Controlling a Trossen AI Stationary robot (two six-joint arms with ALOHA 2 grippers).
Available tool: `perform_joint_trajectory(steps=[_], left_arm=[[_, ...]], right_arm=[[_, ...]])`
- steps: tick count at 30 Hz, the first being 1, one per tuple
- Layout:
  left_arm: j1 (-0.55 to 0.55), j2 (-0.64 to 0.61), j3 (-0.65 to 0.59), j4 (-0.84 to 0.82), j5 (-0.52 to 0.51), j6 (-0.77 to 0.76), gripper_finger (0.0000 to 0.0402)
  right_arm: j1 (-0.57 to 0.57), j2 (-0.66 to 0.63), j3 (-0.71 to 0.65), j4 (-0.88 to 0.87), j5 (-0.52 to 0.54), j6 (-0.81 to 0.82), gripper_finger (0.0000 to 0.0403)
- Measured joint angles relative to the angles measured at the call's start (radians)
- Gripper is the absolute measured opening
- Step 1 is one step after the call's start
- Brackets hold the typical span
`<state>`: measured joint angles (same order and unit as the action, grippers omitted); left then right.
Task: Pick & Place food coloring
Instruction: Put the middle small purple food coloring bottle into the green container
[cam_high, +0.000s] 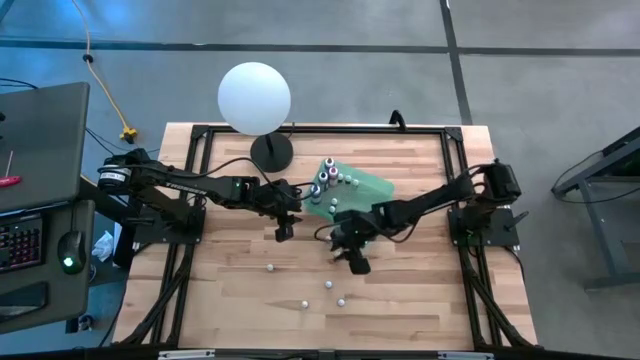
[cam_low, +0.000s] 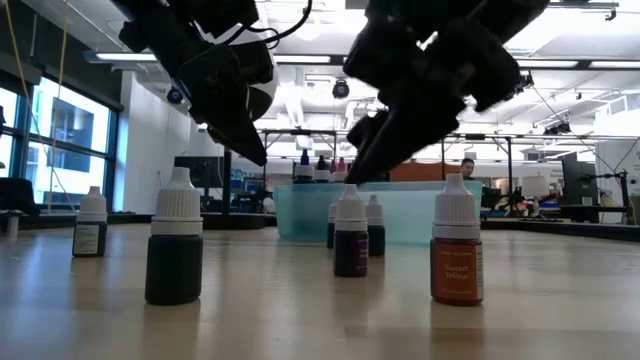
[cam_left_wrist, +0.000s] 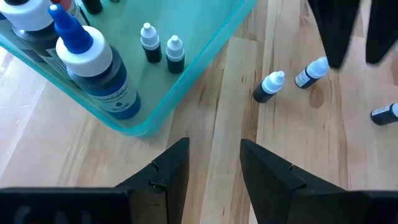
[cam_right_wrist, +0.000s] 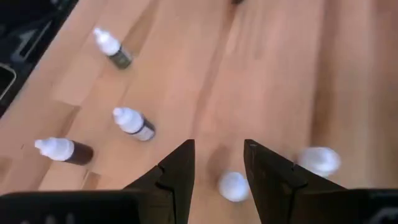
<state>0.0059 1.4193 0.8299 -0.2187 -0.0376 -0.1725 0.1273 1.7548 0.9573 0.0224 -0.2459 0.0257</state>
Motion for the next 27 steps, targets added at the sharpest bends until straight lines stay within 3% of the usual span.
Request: perform_joint_trajectory(steps=[14,24,27], left_arm=[[0.0,0.0,0.0,0.001,0.001,-0.009,0.014],[0.0,0.0,0.0,0.001,0.001,-0.009,0.014],[0.0,0.0,0.0,0.001,0.001,-0.009,0.014]], right_arm=[[0.0,0.059,-0.001,-0.033,0.071,0.014,0.0127],[-0.005,0.059,-0.001,-0.029,0.027,0.023,0.0054],[-0.005,0.048,-0.001,-0.038,0.028,0.029,0.0048]])
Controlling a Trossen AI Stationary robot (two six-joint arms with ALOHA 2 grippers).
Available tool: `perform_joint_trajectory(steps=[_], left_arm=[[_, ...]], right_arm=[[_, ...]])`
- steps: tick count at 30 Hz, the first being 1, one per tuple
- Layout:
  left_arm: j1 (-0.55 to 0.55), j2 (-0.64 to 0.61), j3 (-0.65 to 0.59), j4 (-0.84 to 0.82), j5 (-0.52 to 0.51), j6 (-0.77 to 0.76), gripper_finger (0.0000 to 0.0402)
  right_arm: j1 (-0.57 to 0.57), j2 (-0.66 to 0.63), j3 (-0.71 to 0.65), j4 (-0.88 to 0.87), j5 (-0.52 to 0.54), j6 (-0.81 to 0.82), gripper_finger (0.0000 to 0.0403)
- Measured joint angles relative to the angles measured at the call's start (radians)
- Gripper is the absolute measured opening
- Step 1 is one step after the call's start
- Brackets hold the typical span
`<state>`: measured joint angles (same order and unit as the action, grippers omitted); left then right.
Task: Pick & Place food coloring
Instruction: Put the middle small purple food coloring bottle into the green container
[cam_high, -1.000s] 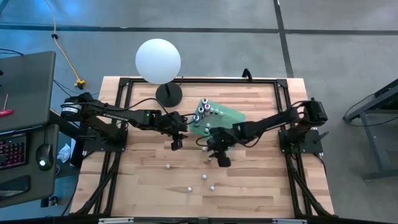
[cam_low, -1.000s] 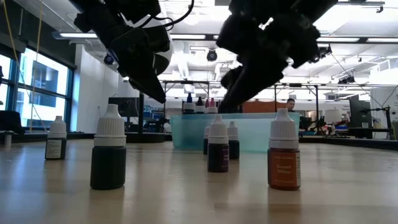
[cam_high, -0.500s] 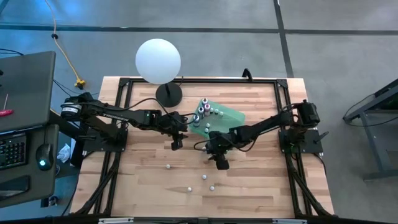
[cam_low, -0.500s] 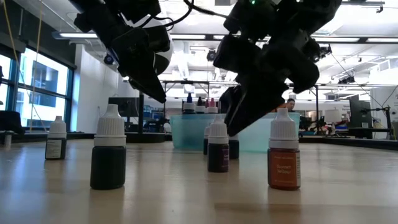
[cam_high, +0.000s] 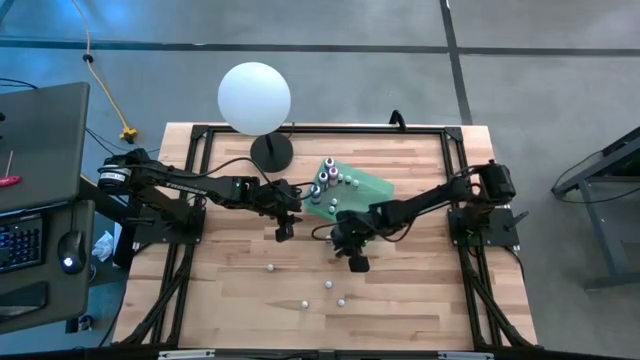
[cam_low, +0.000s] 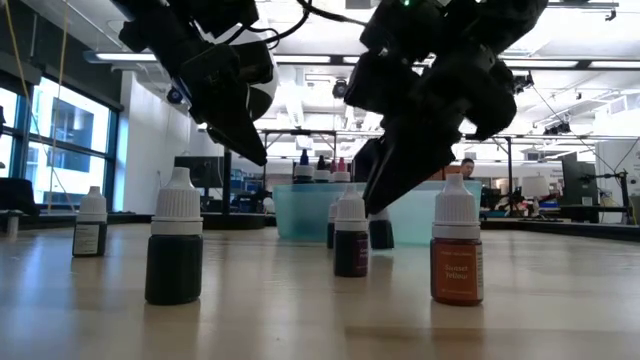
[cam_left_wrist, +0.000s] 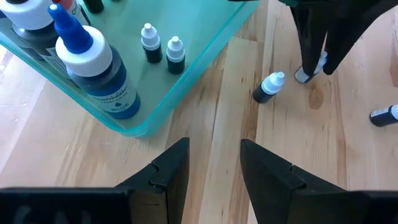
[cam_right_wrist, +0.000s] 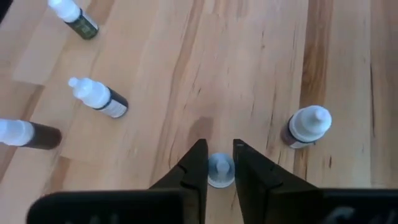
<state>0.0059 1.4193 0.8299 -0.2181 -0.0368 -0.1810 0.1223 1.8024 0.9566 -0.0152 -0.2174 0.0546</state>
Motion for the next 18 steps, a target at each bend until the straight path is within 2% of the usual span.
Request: perform_joint_trajectory(steps=[3,6,10,14,16,18], left_arm=[[0.0,0.0,0.0,0.0,0.0,0.0,0.014],[0.0,0.0,0.0,-0.001,0.0,0.0,0.014],[0.0,0.0,0.0,-0.001,0.0,0.0,0.014],[0.0,0.0,0.0,-0.001,0.0,0.0,0.014],[0.0,0.0,0.0,-0.001,0.0,0.0,0.014],[0.0,0.0,0.0,-0.001,0.0,0.0,0.014]], right_arm=[[0.0,-0.034,0.023,-0.05,0.004,-0.001,0.0048],[0.0,-0.095,0.058,-0.129,0.067,-0.017,0.0059],[-0.004,-0.193,0.084,-0.235,0.28,-0.088,0.0063],[-0.05,-0.272,0.086,-0.292,0.505,-0.114,0.0051],[-0.091,-0.28,0.077,-0.293,0.563,-0.115,0.0049],[-0.138,-0.276,0.067,-0.287,0.571,-0.115,0.0049]])
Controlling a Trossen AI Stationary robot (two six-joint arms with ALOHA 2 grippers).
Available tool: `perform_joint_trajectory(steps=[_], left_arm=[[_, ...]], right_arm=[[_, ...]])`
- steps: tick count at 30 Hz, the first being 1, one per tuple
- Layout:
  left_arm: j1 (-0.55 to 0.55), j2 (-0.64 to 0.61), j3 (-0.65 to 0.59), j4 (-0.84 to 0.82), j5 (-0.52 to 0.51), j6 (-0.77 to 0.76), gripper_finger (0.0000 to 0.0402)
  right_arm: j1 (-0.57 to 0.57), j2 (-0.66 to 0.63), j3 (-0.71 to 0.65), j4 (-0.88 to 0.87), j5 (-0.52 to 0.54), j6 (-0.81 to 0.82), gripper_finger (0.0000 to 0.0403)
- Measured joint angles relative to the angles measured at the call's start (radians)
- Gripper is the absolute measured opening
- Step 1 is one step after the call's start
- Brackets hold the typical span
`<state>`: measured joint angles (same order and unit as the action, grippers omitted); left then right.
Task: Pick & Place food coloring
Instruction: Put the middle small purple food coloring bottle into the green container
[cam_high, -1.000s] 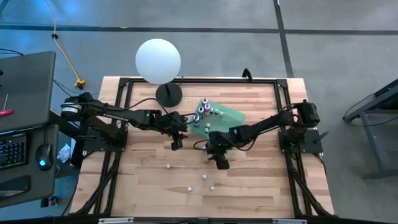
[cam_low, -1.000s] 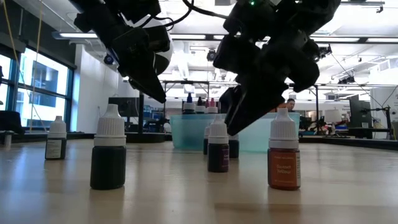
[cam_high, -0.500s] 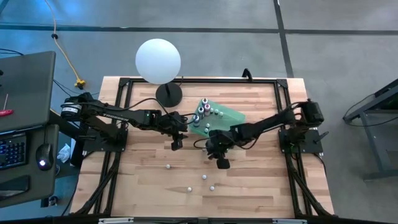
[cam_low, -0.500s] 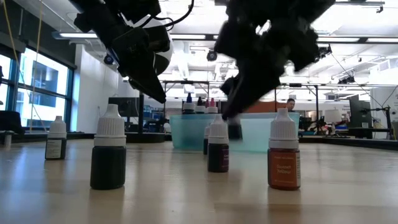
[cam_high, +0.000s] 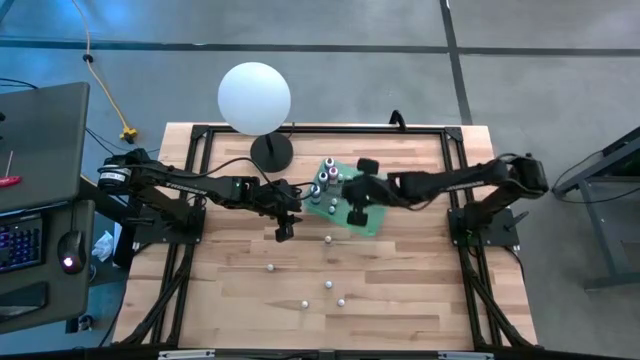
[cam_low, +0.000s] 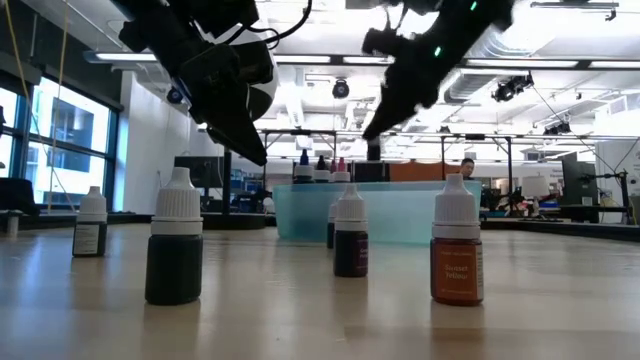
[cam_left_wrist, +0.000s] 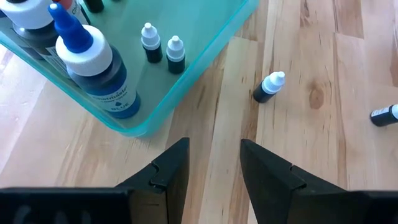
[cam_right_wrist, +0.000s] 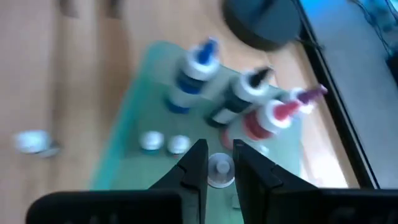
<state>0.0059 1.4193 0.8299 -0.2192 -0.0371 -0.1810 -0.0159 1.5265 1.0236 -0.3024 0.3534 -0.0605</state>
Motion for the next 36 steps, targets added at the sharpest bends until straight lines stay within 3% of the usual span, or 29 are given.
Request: perform_joint_trajectory(steps=[7,15,36], left_arm=[[0.0,0.0,0.0,0.0,0.0,0.0,0.014],[0.0,0.0,0.0,0.0,0.0,0.0,0.014],[0.0,0.0,0.0,0.0,0.0,0.0,0.014]], right_arm=[[-0.149,0.09,-0.075,0.162,-0.156,0.0,0.0055],[-0.209,0.197,-0.085,0.293,-0.271,-0.027,0.0057],[-0.214,0.262,-0.085,0.323,-0.282,-0.056,0.0071]])
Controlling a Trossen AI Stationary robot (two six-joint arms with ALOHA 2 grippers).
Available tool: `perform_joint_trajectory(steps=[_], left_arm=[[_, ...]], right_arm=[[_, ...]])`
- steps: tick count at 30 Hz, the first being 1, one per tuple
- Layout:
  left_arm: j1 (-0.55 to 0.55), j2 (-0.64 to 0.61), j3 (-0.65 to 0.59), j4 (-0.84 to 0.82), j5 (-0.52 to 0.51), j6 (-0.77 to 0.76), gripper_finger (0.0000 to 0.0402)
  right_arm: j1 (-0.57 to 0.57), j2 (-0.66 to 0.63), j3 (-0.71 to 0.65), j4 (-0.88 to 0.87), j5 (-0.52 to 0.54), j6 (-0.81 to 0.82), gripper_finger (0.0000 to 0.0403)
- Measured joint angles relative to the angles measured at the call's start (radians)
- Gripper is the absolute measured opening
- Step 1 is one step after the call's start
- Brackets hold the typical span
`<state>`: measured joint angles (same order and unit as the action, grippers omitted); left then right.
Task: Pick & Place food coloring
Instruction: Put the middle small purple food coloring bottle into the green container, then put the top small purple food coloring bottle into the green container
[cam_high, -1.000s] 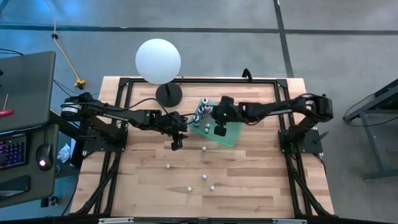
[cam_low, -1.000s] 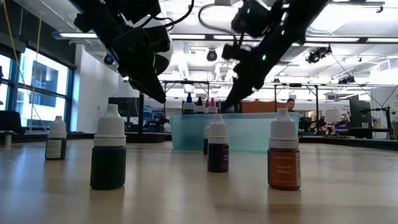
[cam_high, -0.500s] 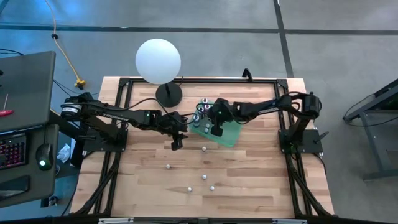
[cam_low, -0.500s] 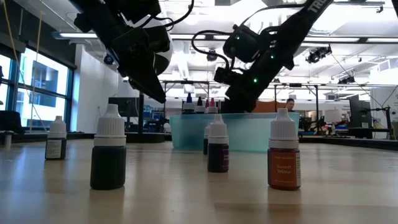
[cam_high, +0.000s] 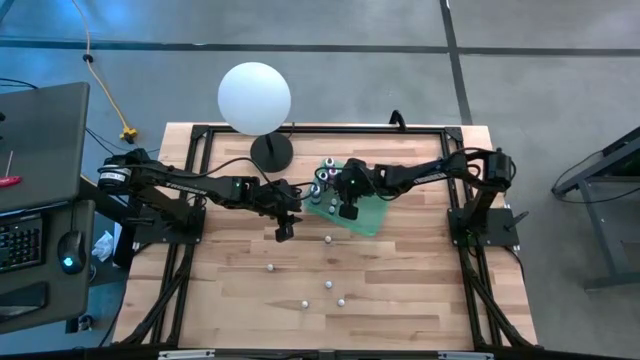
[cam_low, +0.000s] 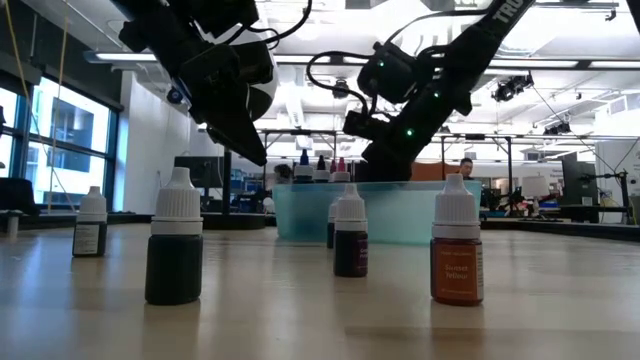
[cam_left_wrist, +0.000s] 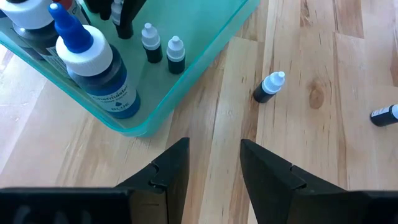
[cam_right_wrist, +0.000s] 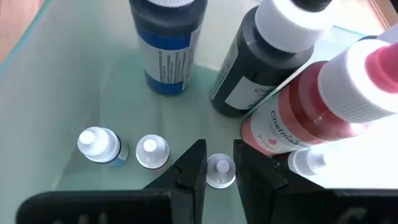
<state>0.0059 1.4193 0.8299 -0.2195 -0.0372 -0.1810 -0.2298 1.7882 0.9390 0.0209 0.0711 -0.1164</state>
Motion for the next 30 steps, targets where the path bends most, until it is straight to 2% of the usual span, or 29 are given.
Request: perform_joint_trajectory(steps=[6,14,18,22,25,27,30], left_arm=[[0.0,0.0,0.0,0.0,0.0,0.0,0.014],[0.0,0.0,0.0,0.0,0.0,0.0,0.014],[0.0,0.0,0.0,0.0,0.0,0.0,0.014],[0.0,0.0,0.0,0.0,0.0,0.0,0.014],[0.0,0.0,0.0,0.0,0.0,0.0,0.014],[0.0,0.0,0.0,0.0,0.0,0.0,0.014],[0.0,0.0,0.0,0.001,0.0,0.0,0.014]], right_arm=[[0.0,0.0,0.0,-0.001,-0.032,-0.019,0.008],[0.001,-0.006,0.001,-0.003,-0.001,-0.027,0.0134],[0.019,-0.063,0.002,-0.009,-0.001,-0.047,0.0147],[0.062,-0.17,0.003,-0.043,-0.007,-0.048,0.0148],[0.115,-0.239,0.005,-0.042,-0.074,-0.065,0.0144],[0.162,-0.251,0.005,-0.025,-0.129,-0.072,0.0142],[0.23,-0.224,0.002,0.014,-0.149,-0.056,0.0142]])
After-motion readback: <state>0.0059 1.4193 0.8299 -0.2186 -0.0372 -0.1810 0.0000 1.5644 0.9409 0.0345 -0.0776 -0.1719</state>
